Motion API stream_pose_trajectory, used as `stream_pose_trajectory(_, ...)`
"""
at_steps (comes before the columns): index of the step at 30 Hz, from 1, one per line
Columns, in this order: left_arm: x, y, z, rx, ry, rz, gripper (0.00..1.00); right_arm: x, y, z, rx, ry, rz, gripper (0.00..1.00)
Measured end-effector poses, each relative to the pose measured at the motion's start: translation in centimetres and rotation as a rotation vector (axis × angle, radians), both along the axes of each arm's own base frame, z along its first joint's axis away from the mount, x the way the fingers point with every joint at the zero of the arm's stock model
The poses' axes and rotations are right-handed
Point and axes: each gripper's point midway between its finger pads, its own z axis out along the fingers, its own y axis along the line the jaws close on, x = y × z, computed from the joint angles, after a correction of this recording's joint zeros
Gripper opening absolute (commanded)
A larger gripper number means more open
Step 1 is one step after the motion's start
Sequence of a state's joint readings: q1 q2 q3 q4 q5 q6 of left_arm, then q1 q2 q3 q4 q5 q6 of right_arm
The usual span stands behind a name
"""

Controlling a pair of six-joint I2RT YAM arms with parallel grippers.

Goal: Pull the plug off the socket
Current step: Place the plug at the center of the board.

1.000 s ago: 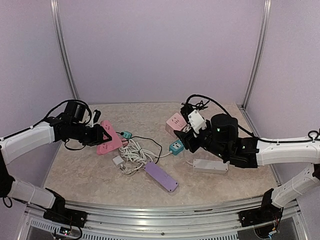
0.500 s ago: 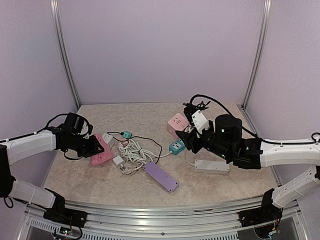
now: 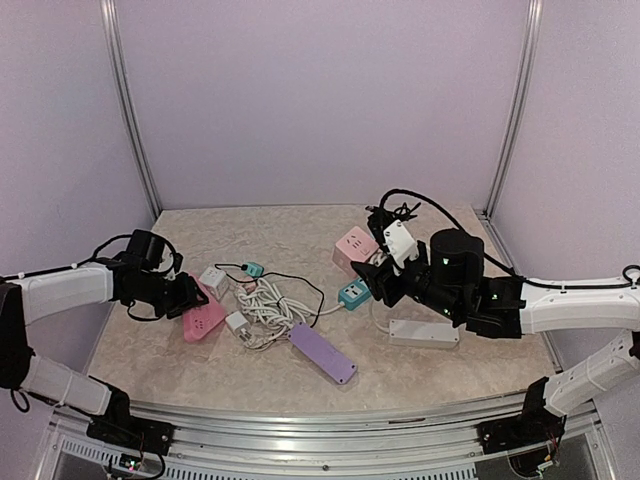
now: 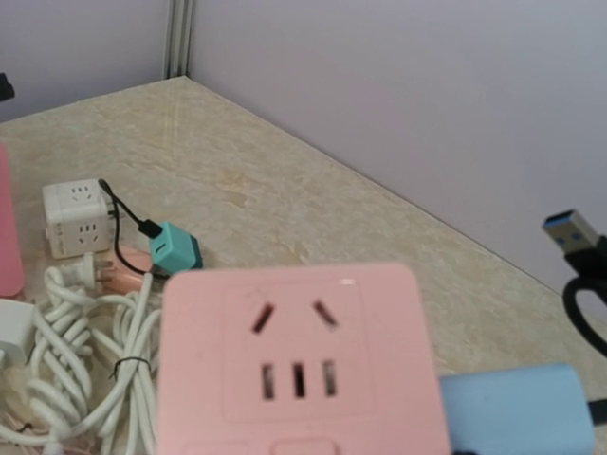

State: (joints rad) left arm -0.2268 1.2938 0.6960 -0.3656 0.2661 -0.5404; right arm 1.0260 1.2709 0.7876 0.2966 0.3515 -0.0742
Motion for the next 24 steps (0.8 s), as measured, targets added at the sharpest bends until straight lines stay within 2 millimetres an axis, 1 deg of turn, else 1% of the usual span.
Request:
stream_pose_trajectory(5,0.0,0.1,0.0,-0.006,0.0,0.008,0.54,0.0,0.0,0.0,0.002,0.001,0.0,0.0)
stream_pose_trajectory(8,0.1,0.2,0.0,-0.006,-0.002,0.009,0.61,0.0,0.0,0.0,0.003,0.003,0.0,0.0)
stream_pose_trajectory(12,0.2,0.4,0.2,0.001,-0.013,0.02,0.8,-0.1,0.0,0.0,0.006,0.004,0.003,0.0)
stream_pose_trajectory(17,0.2,1.4,0.8,0.026,-0.041,0.056,0.97,-0.3,0.1,0.3,0.013,0.003,0.018,0.0)
stream_pose_trajectory(20,0.2,2.2,1.9,0.052,-0.075,0.089,0.99,-0.7,0.2,0.4,0.021,0.001,0.042,0.0)
stream_pose_trajectory(24,-0.1,3.3,4.0,0.082,-0.142,0.126,0.99,-1.5,0.2,0.5,0.032,0.001,0.085,0.0)
